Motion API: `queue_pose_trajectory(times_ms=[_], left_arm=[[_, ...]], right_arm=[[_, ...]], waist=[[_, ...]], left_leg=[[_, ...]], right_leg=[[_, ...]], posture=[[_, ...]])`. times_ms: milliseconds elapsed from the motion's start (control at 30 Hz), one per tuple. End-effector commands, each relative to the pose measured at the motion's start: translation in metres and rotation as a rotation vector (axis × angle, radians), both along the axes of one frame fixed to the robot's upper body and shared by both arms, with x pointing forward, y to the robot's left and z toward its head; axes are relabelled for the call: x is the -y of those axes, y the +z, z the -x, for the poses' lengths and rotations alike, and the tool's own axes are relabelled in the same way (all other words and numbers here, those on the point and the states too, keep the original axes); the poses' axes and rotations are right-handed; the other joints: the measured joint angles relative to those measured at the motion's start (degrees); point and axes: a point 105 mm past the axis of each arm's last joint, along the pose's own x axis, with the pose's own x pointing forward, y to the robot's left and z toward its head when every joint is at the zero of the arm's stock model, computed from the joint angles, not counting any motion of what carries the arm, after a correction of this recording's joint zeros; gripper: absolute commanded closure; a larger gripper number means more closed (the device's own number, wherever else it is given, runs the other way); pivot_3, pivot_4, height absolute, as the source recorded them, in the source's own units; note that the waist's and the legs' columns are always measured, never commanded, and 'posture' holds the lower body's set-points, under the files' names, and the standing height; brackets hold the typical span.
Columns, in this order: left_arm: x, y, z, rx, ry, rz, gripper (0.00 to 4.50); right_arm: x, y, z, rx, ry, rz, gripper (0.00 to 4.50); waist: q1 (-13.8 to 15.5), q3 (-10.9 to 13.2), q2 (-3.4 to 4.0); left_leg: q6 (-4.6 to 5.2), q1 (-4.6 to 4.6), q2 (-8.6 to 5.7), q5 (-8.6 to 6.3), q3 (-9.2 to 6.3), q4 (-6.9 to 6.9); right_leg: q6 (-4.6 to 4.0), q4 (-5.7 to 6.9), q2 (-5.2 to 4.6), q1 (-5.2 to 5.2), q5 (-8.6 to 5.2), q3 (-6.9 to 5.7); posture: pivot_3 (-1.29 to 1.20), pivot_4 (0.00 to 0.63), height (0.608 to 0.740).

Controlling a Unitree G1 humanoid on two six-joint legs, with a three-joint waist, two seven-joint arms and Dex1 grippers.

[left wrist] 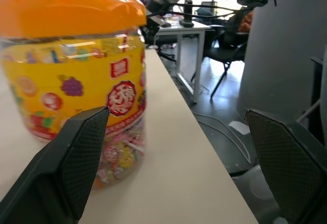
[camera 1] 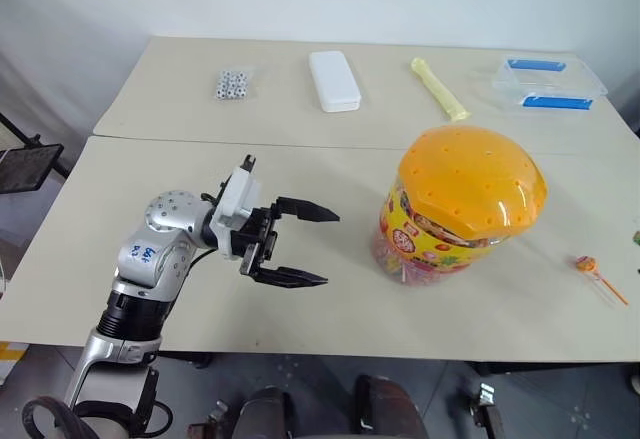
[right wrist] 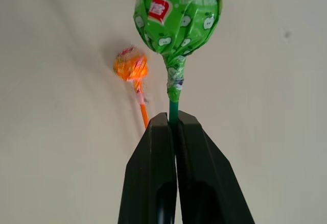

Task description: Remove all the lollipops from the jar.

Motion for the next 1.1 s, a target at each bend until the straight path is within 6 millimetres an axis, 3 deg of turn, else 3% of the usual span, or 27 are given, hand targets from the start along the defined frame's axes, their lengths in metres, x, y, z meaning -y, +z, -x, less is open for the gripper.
queue_pose_trajectory(times_ms=[33,133,267,367,467,500,567,667,733,933,1100], left_arm=[[0.0,0.005,0.004,0.018,-0.024,0.023,0.0],[-0.001,0.009,0.002,0.006,-0.01,0.051,0.0],[-0.008,0.01,-0.002,0.018,0.018,0.065,0.0],[-0.016,0.01,-0.007,0.002,0.067,0.085,0.0],[-0.027,0.006,-0.021,0.018,0.187,0.093,0.0],[-0.031,0.001,-0.028,0.039,0.237,0.079,0.0],[-0.04,-0.012,-0.039,0.039,0.335,0.017,0.0],[-0.057,-0.022,-0.049,0.051,0.468,-0.024,0.0],[-0.072,-0.022,-0.053,0.067,0.581,-0.018,0.0],[-0.099,-0.026,-0.051,0.073,0.775,0.006,0.0],[-0.1,-0.038,-0.038,0.069,0.783,-0.015,0.0]], right_arm=[[-0.009,-0.002,-0.005,0.017,0.026,-0.021,4.46],[-0.011,-0.007,-0.002,-0.005,0.042,-0.02,3.79],[-0.017,0.001,0.001,0.046,0.083,-0.064,2.45],[-0.025,0.011,0.006,0.144,0.151,-0.08,1.43],[-0.045,0.043,0.016,0.41,0.336,-0.128,0.37],[-0.049,0.046,0.022,0.437,0.355,-0.159,0.11],[-0.056,0.05,0.025,0.492,0.406,-0.164,0.04],[-0.075,0.074,0.024,0.633,0.467,-0.223,0.04],[-0.103,0.073,0.033,0.608,0.58,-0.257,0.04],[-0.164,0.036,0.057,0.486,0.843,-0.243,0.04],[-0.169,0.024,0.051,0.517,0.816,-0.276,0.04]], waist=[[0.03,0.01,0.03],[0.28,0.01,0.17],[0.92,0.01,0.16],[1.42,0.01,0.16],[1.5,0.01,0.16],[1.51,0.01,0.16],[1.4,0.01,0.16],[1.12,0.02,0.16],[1.09,0.01,0.17],[1.6,0.0,0.13],[1.46,0.0,0.13]], left_leg=[[0.0,-0.02,0.0,0.0,-0.01,0.0],[0.0,-0.05,-0.02,0.0,-0.01,0.01],[0.0,-0.07,-0.02,0.0,-0.06,0.03],[0.0,-0.07,-0.02,0.0,-0.08,0.02],[0.0,-0.09,-0.03,0.0,-0.12,0.02],[0.0,-0.07,-0.03,0.0,-0.13,0.02],[0.0,-0.06,-0.04,0.0,-0.14,0.02],[0.01,-0.01,-0.03,0.0,-0.13,0.02],[0.0,0.01,-0.02,0.0,-0.13,0.0],[-0.03,-0.02,-0.01,-0.03,-0.33,-0.03],[0.02,0.04,-0.06,-0.03,-0.29,0.05]], right_leg=[[0.0,0.0,-0.01,-0.01,0.0,-0.01],[0.0,-0.01,-0.02,-0.01,0.0,-0.01],[0.0,-0.02,-0.01,0.0,0.0,-0.04],[0.0,-0.03,0.0,0.0,0.0,-0.06],[0.0,-0.08,0.0,0.01,0.0,-0.09],[0.01,-0.09,0.01,0.05,0.0,-0.11],[0.0,-0.15,0.02,0.1,0.0,-0.11],[0.0,-0.13,0.03,0.12,0.0,-0.1],[0.0,0.0,0.02,0.05,0.0,-0.08],[0.0,0.09,-0.01,0.06,0.0,-0.17],[0.01,0.09,-0.08,0.1,0.0,-0.06]], posture=[[0.0,0.15,0.74],[0.0,0.15,0.74],[0.0,0.15,0.74],[0.0,0.15,0.74],[0.0,0.15,0.74],[0.0,0.15,0.74],[0.0,0.15,0.74],[0.0,0.15,0.74],[0.0,0.15,0.74],[0.0,0.15,0.74],[0.0,0.15,0.74]])
